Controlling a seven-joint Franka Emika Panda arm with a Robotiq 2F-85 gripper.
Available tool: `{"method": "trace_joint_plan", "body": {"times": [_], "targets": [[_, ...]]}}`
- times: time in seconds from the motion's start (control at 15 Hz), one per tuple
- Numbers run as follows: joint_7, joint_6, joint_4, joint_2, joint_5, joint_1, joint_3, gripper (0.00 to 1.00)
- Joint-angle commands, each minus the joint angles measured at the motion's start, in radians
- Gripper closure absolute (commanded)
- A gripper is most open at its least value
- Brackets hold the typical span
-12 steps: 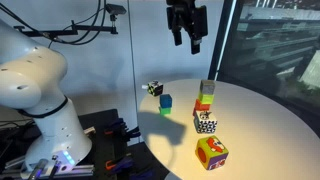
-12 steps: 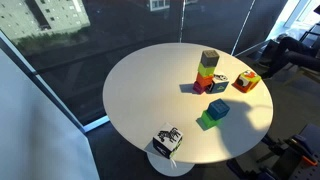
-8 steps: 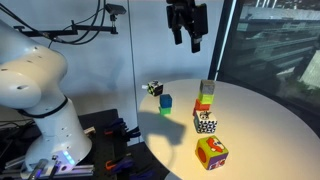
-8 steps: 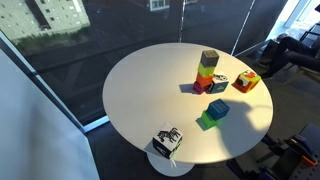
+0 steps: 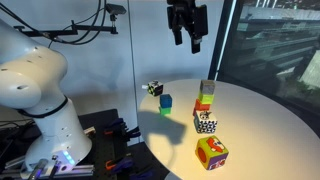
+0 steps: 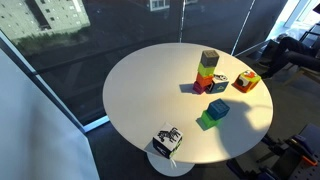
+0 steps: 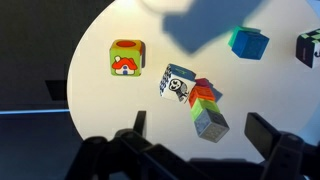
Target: Pick up the gray block and put it on the table
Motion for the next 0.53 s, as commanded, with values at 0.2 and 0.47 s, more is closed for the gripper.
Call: {"method": "trace_joint_plan", "body": {"times": [0.2, 0.47], "targets": [[0.074, -0.032, 0.100, 0.097, 0.018, -0.003, 0.048, 0.00], [0.153, -0.051, 0.177, 0.189, 0.019, 0.000, 0.098, 0.00]]}}
